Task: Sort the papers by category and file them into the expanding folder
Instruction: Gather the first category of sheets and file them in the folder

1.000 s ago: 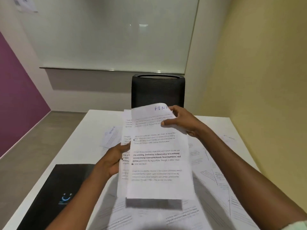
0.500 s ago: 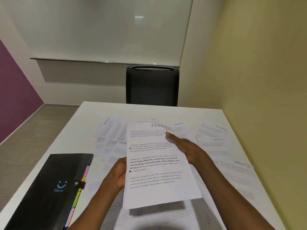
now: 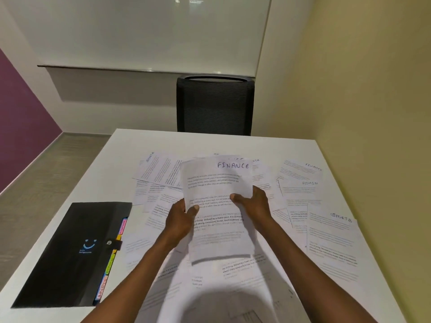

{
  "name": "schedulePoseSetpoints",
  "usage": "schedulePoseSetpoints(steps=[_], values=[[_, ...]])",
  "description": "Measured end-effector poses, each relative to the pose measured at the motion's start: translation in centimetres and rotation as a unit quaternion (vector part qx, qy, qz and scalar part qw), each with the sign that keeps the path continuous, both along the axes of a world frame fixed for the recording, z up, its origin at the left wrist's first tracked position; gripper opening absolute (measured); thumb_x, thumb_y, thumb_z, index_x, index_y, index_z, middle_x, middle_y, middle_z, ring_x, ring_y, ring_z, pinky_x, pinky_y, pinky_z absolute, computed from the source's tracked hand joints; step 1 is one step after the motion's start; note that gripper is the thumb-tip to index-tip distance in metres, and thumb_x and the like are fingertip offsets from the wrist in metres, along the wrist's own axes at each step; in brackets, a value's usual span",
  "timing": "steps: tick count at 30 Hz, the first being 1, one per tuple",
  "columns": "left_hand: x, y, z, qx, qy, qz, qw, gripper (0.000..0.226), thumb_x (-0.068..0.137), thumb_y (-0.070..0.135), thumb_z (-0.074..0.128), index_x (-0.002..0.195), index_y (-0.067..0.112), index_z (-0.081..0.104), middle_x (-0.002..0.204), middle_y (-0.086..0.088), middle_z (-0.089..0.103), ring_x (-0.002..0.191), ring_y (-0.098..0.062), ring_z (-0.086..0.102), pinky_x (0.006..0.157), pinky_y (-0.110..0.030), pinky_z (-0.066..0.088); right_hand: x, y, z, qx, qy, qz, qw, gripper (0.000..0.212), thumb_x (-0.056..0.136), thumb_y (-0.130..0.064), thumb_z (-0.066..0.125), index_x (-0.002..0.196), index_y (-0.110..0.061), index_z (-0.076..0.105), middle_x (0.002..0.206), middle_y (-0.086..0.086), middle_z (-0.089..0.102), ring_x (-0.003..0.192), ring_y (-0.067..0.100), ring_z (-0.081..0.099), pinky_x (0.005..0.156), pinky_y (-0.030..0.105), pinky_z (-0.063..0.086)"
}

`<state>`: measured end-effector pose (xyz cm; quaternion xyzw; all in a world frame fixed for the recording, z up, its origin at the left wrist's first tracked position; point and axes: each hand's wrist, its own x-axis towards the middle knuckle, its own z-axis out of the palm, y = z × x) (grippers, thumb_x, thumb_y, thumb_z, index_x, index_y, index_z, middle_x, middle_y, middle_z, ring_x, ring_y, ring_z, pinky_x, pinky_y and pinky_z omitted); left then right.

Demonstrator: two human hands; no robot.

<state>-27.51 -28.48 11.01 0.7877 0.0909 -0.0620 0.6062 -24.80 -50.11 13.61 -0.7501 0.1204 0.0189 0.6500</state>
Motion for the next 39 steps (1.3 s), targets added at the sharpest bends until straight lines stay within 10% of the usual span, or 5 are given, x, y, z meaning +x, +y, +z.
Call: schedulePoseSetpoints(steps=[5, 11, 31, 35, 39], values=[[0.0, -2.0, 1.3, 0.056, -0.08, 0.07, 0.993, 0.024, 0.102, 0.021, 0.05, 0.121, 0.011, 0.06, 0.105, 0.001, 0.066, 0.083, -0.008, 0.06, 0.055, -0.004, 0.04, 0.3, -0.1, -0.1, 0.026, -0.04, -0.039, 0.998, 0.041, 0.08, -0.015, 0.079, 0.119, -0.012, 0.064, 0.105, -0.002, 0.072, 0.093, 0.012, 0.069, 0.078, 0.027, 0.058], [-0.8, -2.8, -1.0, 0.027, -0.058, 0.065, 0.996, 0.032, 0.096, 0.019, 0.061, 0.128, 0.013, 0.057, 0.112, 0.003, 0.066, 0.092, -0.002, 0.061, 0.064, -0.001, 0.044, -0.8, -1.8, -2.6, 0.032, -0.015, -0.017, 0.999, 0.04, 0.08, -0.018, 0.079, 0.117, -0.016, 0.064, 0.103, -0.005, 0.071, 0.093, 0.011, 0.069, 0.07, 0.019, 0.056], [0.8, -2.8, -2.5, 0.024, 0.005, 0.053, 0.998, 0.03, 0.101, 0.021, 0.051, 0.131, 0.015, 0.054, 0.116, 0.001, 0.066, 0.101, -0.014, 0.062, 0.064, -0.003, 0.045, -1.6, -2.2, -6.7, -0.003, 0.027, 0.029, 0.999, 0.03, 0.085, -0.017, 0.075, 0.112, -0.021, 0.061, 0.098, -0.01, 0.068, 0.09, 0.004, 0.065, 0.06, 0.01, 0.051], [2.1, -1.4, -2.6, -0.02, 0.054, 0.07, 0.996, 0.03, 0.101, 0.022, 0.053, 0.129, 0.016, 0.058, 0.115, -0.002, 0.069, 0.106, -0.021, 0.065, 0.088, -0.031, 0.052, -2.1, -2.4, -7.3, -0.043, 0.039, 0.076, 0.995, 0.032, 0.087, -0.021, 0.073, 0.117, -0.018, 0.062, 0.107, -0.005, 0.069, 0.092, 0.003, 0.065, 0.069, 0.013, 0.055], [2.8, -0.6, -2.4, -0.069, 0.097, 0.067, 0.991, 0.024, 0.1, 0.015, 0.055, 0.122, 0.008, 0.061, 0.107, -0.01, 0.071, 0.093, -0.024, 0.068, 0.074, -0.032, 0.054, -2.3, -2.4, -7.2, -0.065, 0.047, 0.106, 0.991, 0.039, 0.089, -0.02, 0.07, 0.127, -0.015, 0.06, 0.119, -0.002, 0.068, 0.105, 0.014, 0.064, 0.096, 0.037, 0.054]])
